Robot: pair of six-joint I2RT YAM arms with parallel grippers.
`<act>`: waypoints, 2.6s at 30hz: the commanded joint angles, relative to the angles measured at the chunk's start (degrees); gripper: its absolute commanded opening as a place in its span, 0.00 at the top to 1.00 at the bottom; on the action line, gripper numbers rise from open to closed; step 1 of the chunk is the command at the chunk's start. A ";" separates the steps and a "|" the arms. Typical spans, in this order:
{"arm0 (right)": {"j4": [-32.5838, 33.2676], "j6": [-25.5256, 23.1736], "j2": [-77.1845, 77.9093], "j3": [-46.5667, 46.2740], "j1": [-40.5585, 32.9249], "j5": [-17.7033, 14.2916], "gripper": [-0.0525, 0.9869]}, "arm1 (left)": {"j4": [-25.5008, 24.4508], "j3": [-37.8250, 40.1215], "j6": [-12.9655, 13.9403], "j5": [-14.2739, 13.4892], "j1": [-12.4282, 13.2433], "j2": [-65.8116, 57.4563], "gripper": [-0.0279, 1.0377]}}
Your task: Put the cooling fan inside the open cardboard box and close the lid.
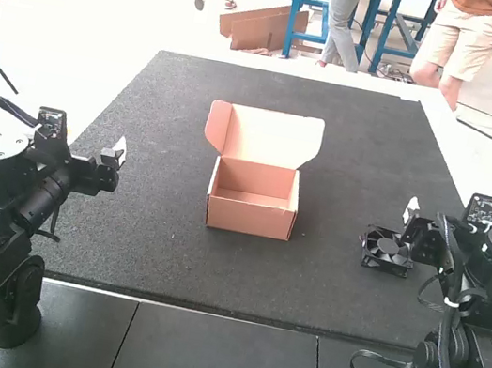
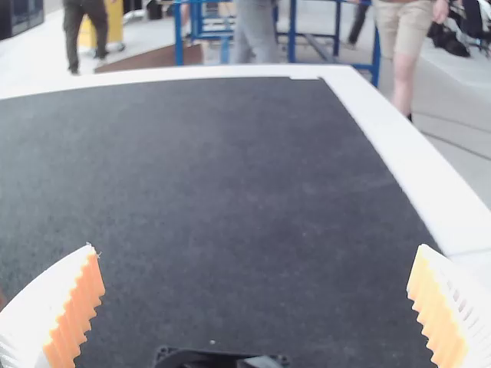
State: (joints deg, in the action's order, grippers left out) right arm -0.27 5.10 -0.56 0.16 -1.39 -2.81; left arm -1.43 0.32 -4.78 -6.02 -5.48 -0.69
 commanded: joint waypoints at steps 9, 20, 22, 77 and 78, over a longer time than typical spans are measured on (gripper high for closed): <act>-0.25 -0.71 0.73 -0.16 0.77 2.54 0.07 | 2.05 -0.32 0.29 -0.22 0.03 0.69 0.07; -19.24 -2.03 0.73 1.86 0.68 2.90 0.07 | 20.06 -0.14 1.88 0.57 0.29 0.69 0.07; -19.33 -2.03 0.29 3.62 0.68 3.51 0.07 | 21.47 0.91 1.96 0.75 0.29 0.69 0.07; 50.72 -4.31 -68.70 55.21 7.80 0.35 0.09 | -29.07 60.59 3.72 -0.66 -0.85 -59.60 0.07; 49.84 -4.22 -69.32 54.42 7.89 0.35 0.09 | -29.15 60.77 3.63 -0.57 -0.94 -59.96 0.07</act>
State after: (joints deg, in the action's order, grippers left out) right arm 50.78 -0.38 -68.49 55.88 5.76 -3.81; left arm -30.63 58.78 -1.69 -7.88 -5.78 -59.83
